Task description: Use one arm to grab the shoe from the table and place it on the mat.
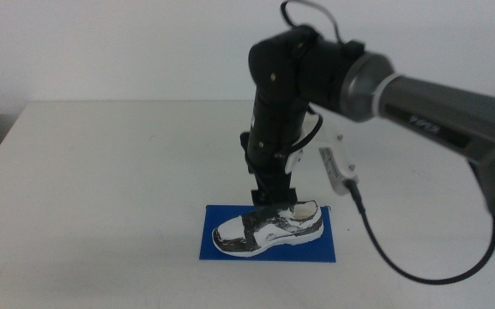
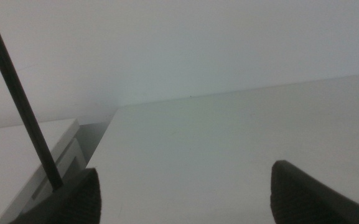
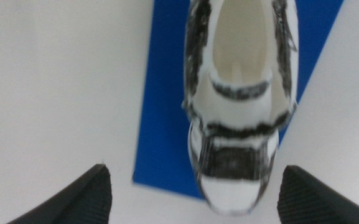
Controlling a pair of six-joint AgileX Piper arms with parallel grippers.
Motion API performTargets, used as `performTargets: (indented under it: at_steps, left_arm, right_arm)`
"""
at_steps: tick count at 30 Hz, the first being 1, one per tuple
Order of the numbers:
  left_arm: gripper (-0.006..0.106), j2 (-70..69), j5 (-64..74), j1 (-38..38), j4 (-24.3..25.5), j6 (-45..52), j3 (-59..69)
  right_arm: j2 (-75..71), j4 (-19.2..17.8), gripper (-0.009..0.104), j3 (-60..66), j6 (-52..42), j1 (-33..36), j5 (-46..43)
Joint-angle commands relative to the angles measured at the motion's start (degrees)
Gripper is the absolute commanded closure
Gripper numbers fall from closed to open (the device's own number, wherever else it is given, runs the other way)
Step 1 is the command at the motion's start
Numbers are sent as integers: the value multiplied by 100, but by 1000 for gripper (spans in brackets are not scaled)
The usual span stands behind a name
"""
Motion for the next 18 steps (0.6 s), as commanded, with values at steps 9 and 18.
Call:
performTargets:
  at_steps: [9, 18]
  left_arm:
    - [7, -41, -466, -29, -49, -34, 29]
    - [7, -41, -466, -29, -49, -34, 29]
  right_arm:
    - [-1414, -1412, 3, -354, -2776, -15, 434]
    - [-1981, -2870, 3, -458, -7267, -15, 429]
